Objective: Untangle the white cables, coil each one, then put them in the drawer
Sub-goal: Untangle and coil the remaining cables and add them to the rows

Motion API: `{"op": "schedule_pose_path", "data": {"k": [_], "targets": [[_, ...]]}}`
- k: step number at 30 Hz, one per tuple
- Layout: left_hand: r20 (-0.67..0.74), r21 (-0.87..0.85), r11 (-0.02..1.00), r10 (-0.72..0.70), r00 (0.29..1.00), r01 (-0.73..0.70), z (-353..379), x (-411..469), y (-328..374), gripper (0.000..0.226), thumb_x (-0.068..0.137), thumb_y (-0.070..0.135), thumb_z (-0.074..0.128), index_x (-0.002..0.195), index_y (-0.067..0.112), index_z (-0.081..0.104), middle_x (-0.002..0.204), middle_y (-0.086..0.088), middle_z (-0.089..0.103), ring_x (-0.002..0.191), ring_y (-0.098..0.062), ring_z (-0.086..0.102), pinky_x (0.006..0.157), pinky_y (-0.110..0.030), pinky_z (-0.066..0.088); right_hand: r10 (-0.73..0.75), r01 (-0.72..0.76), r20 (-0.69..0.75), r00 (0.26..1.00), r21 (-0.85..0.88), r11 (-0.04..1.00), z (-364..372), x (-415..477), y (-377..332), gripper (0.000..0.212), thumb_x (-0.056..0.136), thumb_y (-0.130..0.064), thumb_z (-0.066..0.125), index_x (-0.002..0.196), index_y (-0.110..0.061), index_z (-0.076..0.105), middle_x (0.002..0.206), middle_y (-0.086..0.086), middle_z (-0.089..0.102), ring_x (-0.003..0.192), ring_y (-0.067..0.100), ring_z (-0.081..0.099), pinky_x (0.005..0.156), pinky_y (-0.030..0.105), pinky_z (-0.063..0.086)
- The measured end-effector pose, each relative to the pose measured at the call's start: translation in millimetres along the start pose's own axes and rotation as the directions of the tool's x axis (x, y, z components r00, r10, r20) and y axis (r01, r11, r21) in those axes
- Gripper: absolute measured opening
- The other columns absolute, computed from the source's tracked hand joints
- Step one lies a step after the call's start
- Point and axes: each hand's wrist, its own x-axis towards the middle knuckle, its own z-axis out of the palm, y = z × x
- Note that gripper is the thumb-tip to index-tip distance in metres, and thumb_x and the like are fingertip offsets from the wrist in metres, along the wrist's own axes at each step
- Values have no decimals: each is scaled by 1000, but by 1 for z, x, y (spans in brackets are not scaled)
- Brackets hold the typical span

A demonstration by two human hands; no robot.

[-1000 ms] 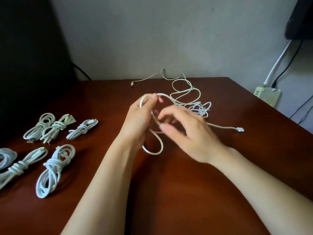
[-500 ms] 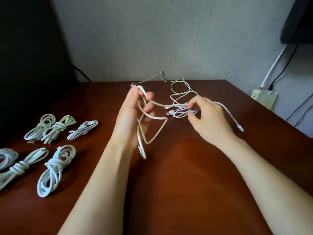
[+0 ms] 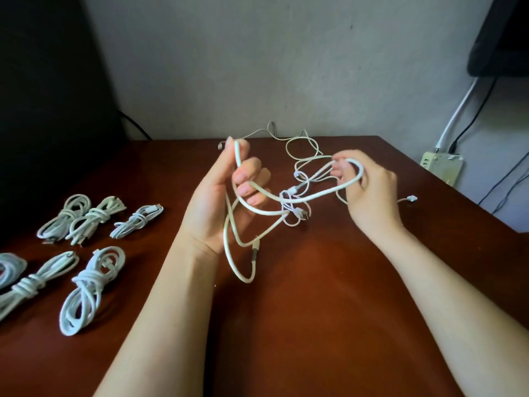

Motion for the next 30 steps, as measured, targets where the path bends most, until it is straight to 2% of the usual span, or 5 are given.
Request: {"op": "schedule_pose_path", "data": {"k": [7,12,18,25,30], "targets": [[-383,421,890,-1,924,175,-2,8,-8,30,101,28,36,74,21,43,54,7,50,43,-5,36,41,-16,34,-71,94,-71,995,404,910,-9,2,-30,32,96,-13,47,122,-30,55,119,-18,62,118,7,57,91,29,52],[-465,465,877,122,877,124,-9,12,-8,32,103,27,35,74,18,46,62,3,64,42,-8,39,40,-18,32,-235,228,-88,968,-85,970,-20,3,-28,43,92,-1,53,135,-7,50,133,6,56,110,10,58,94,7,37],[-533,455,875,121,837,163,-7,12,-7,32,103,26,35,73,18,45,63,3,68,39,-7,40,38,-17,32,56,49,225,973,-434,900,-23,6,-19,61,90,3,52,147,-10,33,152,11,34,144,19,22,109,22,20],[-651,466,848,135,747,253,-17,6,-6,32,103,28,39,75,18,49,81,0,75,47,-6,47,43,-18,38,151,16,309,939,-479,878,-23,1,-26,52,94,-16,57,143,-17,40,147,3,44,131,28,42,100,38,39],[-783,536,770,299,545,347,-31,2,-2,31,102,30,41,98,8,61,87,-5,69,69,-13,60,64,-25,50,65,14,228,971,-330,944,-20,3,-20,43,94,-8,54,135,-18,51,123,10,63,112,29,58,94,39,45]]}}
